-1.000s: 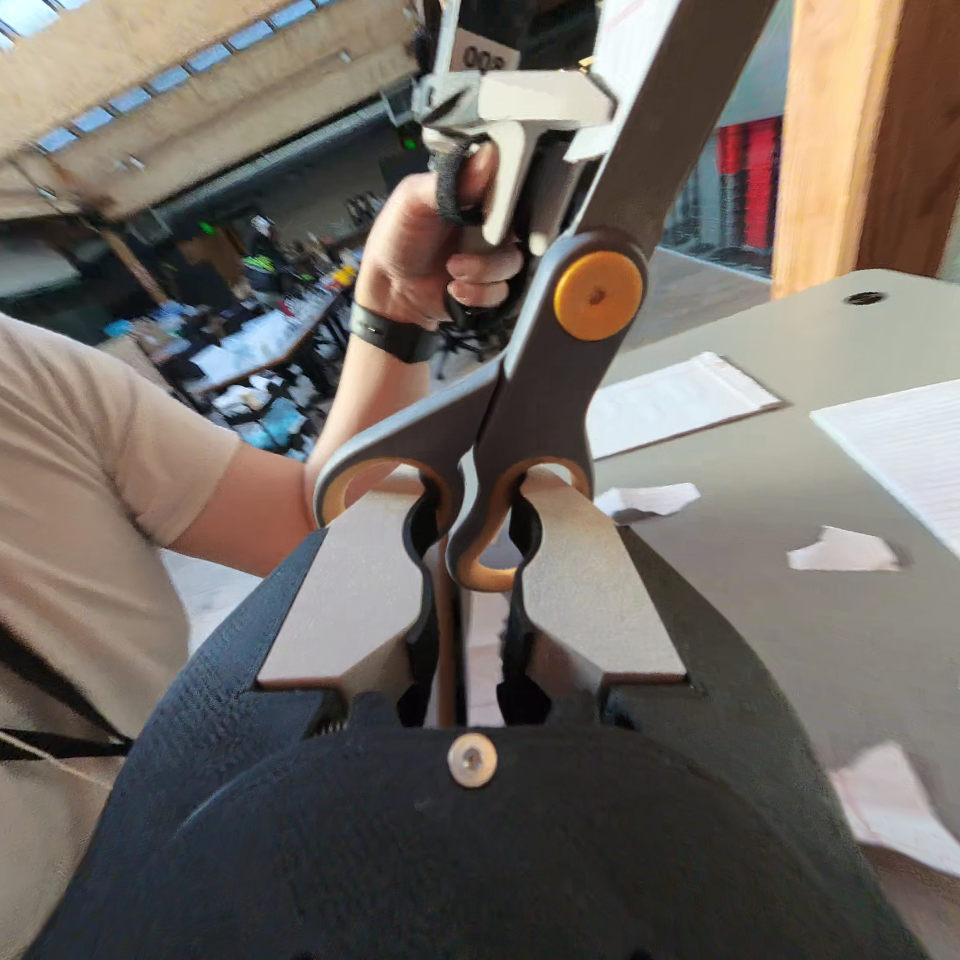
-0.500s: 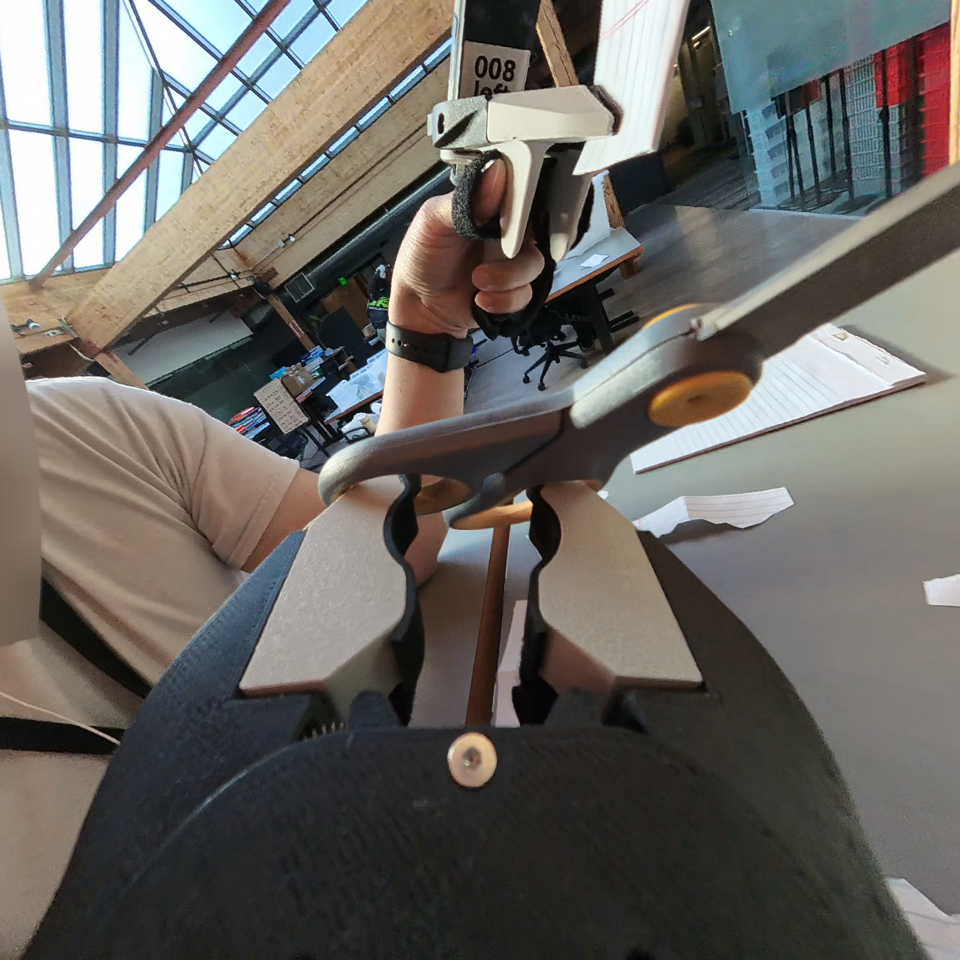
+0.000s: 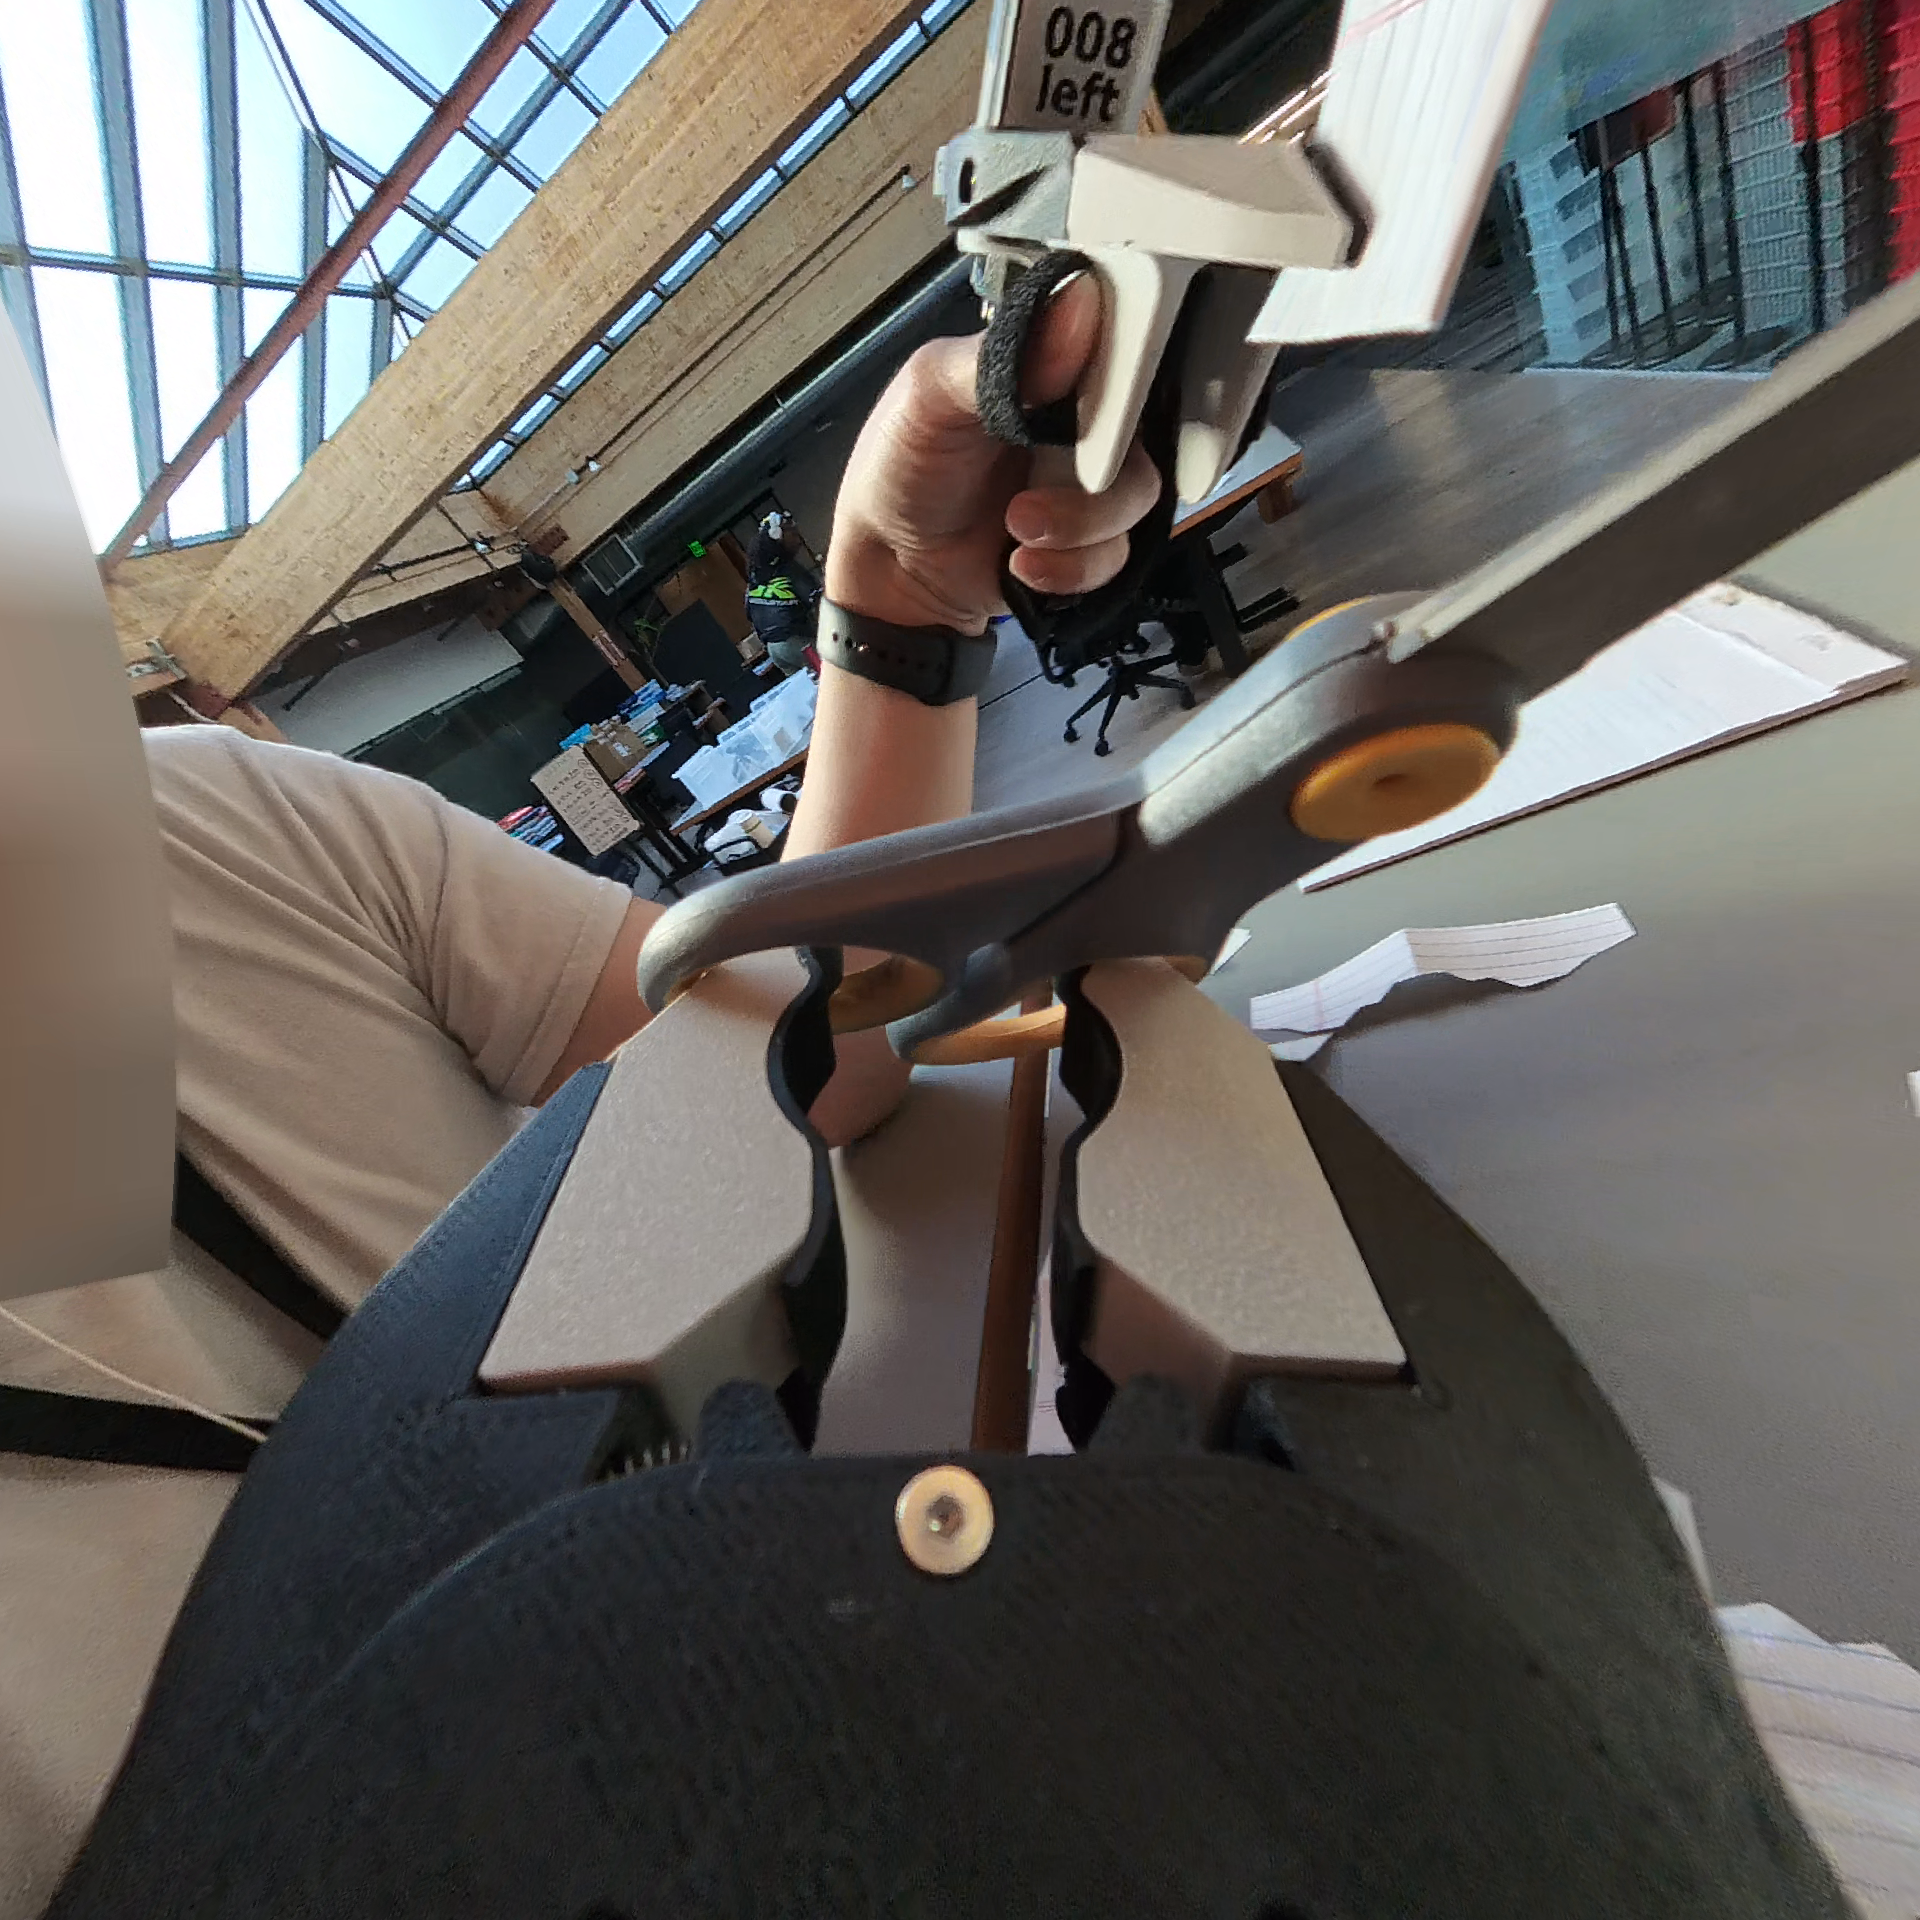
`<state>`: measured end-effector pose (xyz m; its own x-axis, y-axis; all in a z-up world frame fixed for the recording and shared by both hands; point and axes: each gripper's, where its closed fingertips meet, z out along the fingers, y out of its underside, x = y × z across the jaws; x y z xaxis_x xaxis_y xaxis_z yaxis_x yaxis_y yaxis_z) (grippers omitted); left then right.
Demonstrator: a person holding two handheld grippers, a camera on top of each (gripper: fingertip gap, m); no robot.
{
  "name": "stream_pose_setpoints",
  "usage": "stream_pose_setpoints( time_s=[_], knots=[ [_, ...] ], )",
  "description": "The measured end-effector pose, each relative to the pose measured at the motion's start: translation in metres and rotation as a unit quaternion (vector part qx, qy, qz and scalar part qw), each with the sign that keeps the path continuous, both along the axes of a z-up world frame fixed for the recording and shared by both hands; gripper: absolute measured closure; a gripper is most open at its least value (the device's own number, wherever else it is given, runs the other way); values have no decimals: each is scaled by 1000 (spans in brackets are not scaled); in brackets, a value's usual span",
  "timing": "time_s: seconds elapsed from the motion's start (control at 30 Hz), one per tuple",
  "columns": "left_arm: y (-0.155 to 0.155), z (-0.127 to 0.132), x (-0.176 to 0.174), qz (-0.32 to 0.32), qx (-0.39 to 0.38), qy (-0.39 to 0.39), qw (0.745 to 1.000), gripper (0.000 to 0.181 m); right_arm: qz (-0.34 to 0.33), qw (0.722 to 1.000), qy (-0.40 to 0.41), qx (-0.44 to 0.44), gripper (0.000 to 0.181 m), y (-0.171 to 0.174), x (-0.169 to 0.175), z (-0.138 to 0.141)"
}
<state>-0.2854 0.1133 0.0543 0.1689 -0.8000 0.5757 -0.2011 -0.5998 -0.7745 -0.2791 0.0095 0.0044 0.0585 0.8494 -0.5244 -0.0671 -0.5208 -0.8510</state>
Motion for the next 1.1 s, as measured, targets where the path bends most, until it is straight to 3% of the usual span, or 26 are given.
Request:
stream_pose_setpoints(
  time_s=[0.37,0.83,0.97,1.03,1.1],
  knots=[
    [3,-8,9,1,-12,9,1000,181,67,993,37,-90,142,-20,-10,-20],
    [-2,-10,28,-9,-5,18,1000,181,44,989,77,-118,142,-7,6,-14],
    [-4,-8,29,-10,-1,17,1000,181,30,993,30,-114,90,-4,2,-28],
    [-5,-8,29,-11,0,16,1000,181,24,994,27,-108,111,-3,2,-27],
    [-4,-9,29,-12,-1,18,1000,181,34,993,22,-111,114,-5,2,-27]
  ],
)
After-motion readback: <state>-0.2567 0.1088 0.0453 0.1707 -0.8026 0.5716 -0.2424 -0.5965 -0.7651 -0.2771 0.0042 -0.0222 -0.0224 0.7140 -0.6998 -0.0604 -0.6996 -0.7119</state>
